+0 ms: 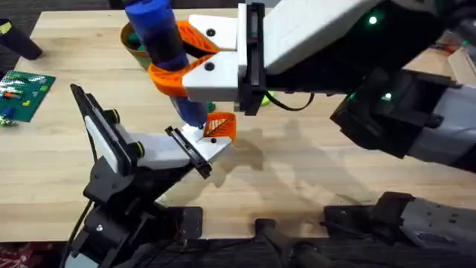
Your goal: Pick up the gripper from the table and insert it into the empty holder that is missing its gripper. Then pick up a screw, insert it into the mounting hole, and use the screwdriver to tighten it. Finally, clean up the table by picking up the vegetable and placing it into the bucket.
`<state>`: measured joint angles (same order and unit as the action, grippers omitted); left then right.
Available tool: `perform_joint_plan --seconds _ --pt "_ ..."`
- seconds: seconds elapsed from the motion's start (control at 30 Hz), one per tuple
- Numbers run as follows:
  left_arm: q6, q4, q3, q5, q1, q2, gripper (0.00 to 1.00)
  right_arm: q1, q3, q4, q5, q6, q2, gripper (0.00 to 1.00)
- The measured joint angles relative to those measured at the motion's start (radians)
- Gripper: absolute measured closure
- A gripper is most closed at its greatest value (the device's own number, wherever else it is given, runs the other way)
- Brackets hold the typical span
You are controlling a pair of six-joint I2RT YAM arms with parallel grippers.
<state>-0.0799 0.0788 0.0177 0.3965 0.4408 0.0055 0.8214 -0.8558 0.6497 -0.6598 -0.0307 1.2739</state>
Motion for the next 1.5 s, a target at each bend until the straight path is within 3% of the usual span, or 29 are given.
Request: perform_joint_plan --seconds 1.1,1.5 --pt "0.000 0.000 0.000 0.000 0.000 0.000 0.990 -0.007 -0.007 0.014 0.000 0.000 0.001 0.955" --pt "0.000 0.000 0.000 0.000 0.000 0.000 0.990 -0.054 -0.176 -0.201 -0.031 -0.142 0.000 0.955"
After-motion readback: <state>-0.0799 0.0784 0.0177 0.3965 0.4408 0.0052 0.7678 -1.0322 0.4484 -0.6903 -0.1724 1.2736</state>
